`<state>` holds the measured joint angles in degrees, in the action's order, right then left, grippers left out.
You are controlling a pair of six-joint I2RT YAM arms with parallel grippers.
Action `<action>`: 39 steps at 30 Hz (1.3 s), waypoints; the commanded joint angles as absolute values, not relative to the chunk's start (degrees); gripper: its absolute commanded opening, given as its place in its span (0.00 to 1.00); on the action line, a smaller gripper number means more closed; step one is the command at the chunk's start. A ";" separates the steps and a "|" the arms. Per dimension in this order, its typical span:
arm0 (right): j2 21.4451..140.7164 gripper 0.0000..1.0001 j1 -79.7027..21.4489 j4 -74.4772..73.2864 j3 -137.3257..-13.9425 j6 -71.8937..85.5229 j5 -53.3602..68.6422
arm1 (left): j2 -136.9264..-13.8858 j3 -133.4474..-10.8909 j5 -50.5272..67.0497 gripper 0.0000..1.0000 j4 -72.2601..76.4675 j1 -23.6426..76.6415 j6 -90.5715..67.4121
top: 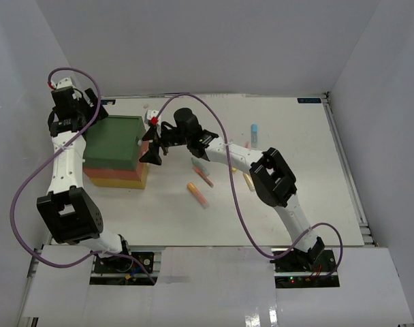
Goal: Sort the stationery into containers
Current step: Close the drawer in the storage box, then open the drawer in the storage box.
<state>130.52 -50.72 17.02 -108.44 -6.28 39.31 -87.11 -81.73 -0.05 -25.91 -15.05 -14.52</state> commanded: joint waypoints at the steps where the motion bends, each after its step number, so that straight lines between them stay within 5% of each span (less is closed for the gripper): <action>1: 123.06 0.98 -50.36 20.83 -103.64 -8.88 35.07 | -84.11 -85.50 0.79 0.98 -32.34 -14.24 -16.35; 9: 118.04 1.00 -48.78 18.29 -95.98 -10.89 35.15 | -84.64 -87.19 -3.94 0.98 -33.31 -14.15 -15.12; 13: 119.61 0.93 -48.78 16.43 -96.68 -11.25 35.77 | -84.64 -88.59 -5.54 0.98 -34.54 -14.15 -15.47; 19: 122.86 0.88 -48.87 16.52 -98.26 -11.43 34.45 | -79.91 -88.77 4.88 0.98 -34.37 -14.15 -16.52; 39: 133.50 0.72 -50.89 28.82 -102.30 -8.70 30.68 | -69.53 -64.17 8.09 0.98 -18.29 -5.63 -15.03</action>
